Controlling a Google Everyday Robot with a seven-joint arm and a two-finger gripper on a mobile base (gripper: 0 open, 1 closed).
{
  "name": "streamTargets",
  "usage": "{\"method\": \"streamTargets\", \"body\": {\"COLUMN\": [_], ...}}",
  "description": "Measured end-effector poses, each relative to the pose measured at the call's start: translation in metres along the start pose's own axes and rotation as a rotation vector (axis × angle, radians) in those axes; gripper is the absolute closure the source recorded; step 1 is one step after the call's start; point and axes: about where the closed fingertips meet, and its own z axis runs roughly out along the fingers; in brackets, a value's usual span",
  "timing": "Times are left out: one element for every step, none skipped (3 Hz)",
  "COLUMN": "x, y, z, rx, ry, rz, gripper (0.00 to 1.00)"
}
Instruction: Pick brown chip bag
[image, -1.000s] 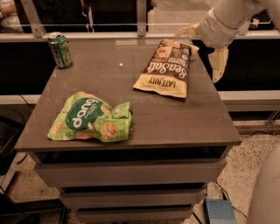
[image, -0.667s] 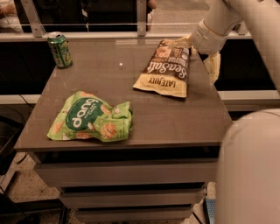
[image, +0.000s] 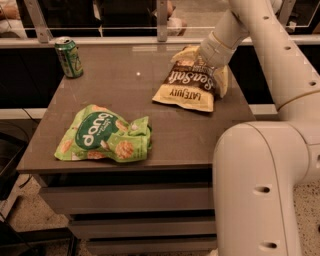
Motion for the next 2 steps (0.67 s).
{"method": "streamTargets", "body": {"x": [-0.0015, -0.0017], "y": [-0.0062, -0.0069], "z": [0.0041, 0.0029], "rx": [-0.001, -0.001], "ry": [-0.009, -0.009], "rz": [-0.027, -0.027], "gripper": [0.18, 0.41]}}
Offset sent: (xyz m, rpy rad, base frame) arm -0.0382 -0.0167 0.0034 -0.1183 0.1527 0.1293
